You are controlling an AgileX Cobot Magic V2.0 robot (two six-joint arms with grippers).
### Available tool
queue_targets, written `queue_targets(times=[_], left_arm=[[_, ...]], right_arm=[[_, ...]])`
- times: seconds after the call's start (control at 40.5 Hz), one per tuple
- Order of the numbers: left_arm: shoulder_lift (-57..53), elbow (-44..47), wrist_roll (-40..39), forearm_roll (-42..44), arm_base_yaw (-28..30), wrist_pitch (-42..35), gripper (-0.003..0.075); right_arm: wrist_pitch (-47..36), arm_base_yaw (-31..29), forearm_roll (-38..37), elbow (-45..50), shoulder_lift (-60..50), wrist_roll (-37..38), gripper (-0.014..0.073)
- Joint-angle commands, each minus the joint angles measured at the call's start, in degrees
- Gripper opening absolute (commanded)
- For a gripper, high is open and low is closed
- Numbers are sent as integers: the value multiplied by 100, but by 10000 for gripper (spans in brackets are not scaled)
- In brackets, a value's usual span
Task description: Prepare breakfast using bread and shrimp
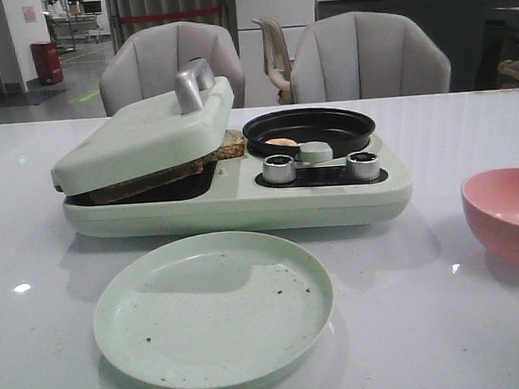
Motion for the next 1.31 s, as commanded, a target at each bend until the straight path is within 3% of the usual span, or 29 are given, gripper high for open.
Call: queue_targets(times=[0.0,0.247,0.395,0.617,0.864,1.111,1.283], left_arm=[[-33,-183,-60,23,17,-347,110],[-72,-183,-60,89,17,-391,110],[-466,-1,14,621,433,-711,110],[-1601,1204,14,423,1372,-2321,111],[-2997,2607,14,301,1925,-3528,111],[-4085,3325,14,-15,2475,-3626,111],[-4474,3753,14,-132,2522,-3665,111]], right_arm=[[-353,11,-21,-159,17,-73,34],[-353,11,-21,-159,17,-73,34],[-353,11,-21,-159,17,-73,34],[-353,11,-21,-159,17,-73,34],[-353,11,-21,-159,17,-73,34],[-353,11,-21,-159,17,-73,34],[-353,11,-21,-159,17,-73,34]])
